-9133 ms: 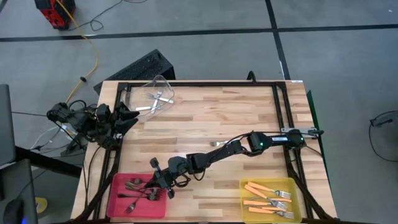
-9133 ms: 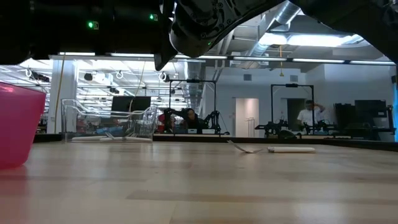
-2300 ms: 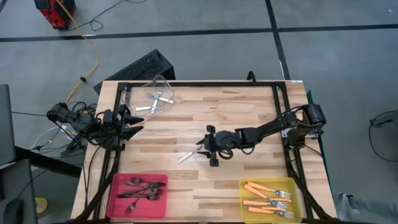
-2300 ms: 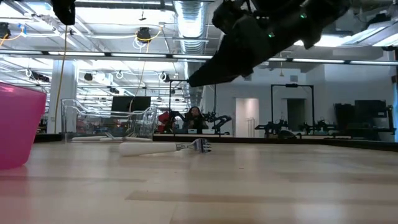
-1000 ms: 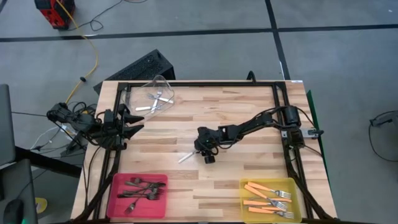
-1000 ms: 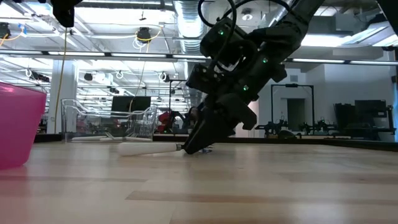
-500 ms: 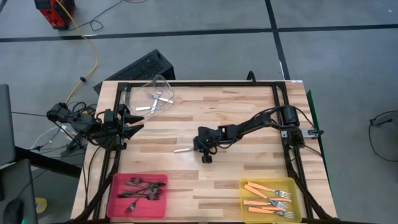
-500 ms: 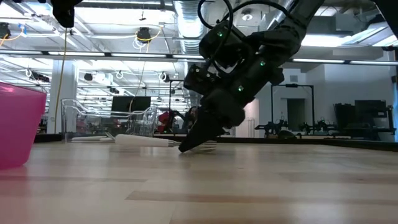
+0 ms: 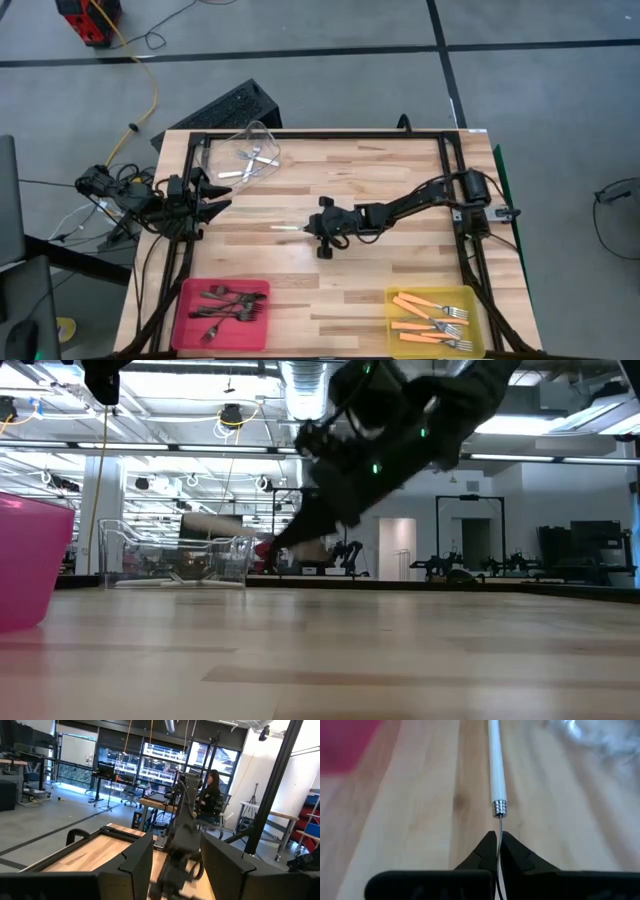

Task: Sort silverware by color (type)
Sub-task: Put the white fork into the transparent bin

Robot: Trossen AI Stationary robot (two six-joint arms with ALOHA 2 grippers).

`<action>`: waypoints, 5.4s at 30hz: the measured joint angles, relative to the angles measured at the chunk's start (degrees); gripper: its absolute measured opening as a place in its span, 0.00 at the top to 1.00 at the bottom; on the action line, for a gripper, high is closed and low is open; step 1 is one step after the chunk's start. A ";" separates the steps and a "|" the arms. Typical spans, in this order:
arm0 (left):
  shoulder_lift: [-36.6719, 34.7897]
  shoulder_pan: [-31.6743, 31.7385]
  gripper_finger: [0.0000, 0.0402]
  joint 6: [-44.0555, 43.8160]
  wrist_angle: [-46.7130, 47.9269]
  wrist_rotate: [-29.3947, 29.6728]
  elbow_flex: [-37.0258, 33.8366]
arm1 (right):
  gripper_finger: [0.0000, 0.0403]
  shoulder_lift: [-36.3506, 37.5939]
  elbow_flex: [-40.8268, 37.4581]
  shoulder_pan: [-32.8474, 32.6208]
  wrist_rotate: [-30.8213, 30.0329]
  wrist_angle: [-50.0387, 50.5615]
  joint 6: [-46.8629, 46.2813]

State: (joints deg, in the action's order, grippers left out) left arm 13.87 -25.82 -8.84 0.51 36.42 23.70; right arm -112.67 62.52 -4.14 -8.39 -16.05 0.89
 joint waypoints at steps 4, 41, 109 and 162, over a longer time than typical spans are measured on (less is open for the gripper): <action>0.00 -0.02 0.62 0.00 0.00 0.00 0.00 | 0.93 4.27 0.04 0.00 -3.39 0.04 0.43; 0.00 -0.02 0.62 -1.26 -0.22 -0.04 0.00 | 0.92 40.51 -11.46 -24.42 -56.83 19.94 -3.98; 0.00 -0.01 0.62 2.40 -0.51 0.00 -0.02 | 0.92 -4.78 9.99 12.94 -3.38 -50.18 -0.90; 0.00 -0.02 0.62 4.55 -4.50 -2.73 -0.02 | 0.92 -24.68 41.31 18.25 2.52 -20.37 -2.92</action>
State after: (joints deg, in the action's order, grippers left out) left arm 13.87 -25.85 -4.29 -3.99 33.69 23.68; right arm -137.34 103.83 14.10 -5.87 -36.43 -2.03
